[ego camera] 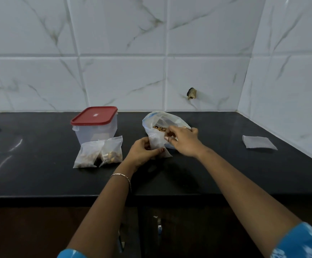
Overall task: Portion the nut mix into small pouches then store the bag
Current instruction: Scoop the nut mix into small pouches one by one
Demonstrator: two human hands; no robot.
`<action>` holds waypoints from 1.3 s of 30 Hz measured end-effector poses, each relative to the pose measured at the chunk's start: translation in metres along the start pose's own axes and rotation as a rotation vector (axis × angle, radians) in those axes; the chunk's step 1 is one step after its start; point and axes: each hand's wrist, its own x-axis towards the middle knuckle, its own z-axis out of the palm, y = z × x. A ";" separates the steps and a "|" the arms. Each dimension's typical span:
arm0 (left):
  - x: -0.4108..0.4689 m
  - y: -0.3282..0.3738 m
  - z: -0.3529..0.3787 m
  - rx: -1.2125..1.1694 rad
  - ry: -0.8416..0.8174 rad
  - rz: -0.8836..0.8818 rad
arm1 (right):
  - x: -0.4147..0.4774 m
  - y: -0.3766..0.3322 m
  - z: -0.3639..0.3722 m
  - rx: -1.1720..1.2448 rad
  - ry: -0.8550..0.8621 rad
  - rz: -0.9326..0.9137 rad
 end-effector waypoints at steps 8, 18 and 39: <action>-0.005 0.010 -0.001 -0.046 -0.085 -0.044 | 0.001 -0.009 -0.034 -0.334 0.139 -0.167; -0.009 0.011 -0.002 -0.201 -0.088 -0.042 | -0.001 -0.001 0.022 0.759 0.330 0.341; 0.004 0.007 -0.005 -0.155 0.248 0.063 | -0.007 -0.002 0.044 0.916 0.519 0.246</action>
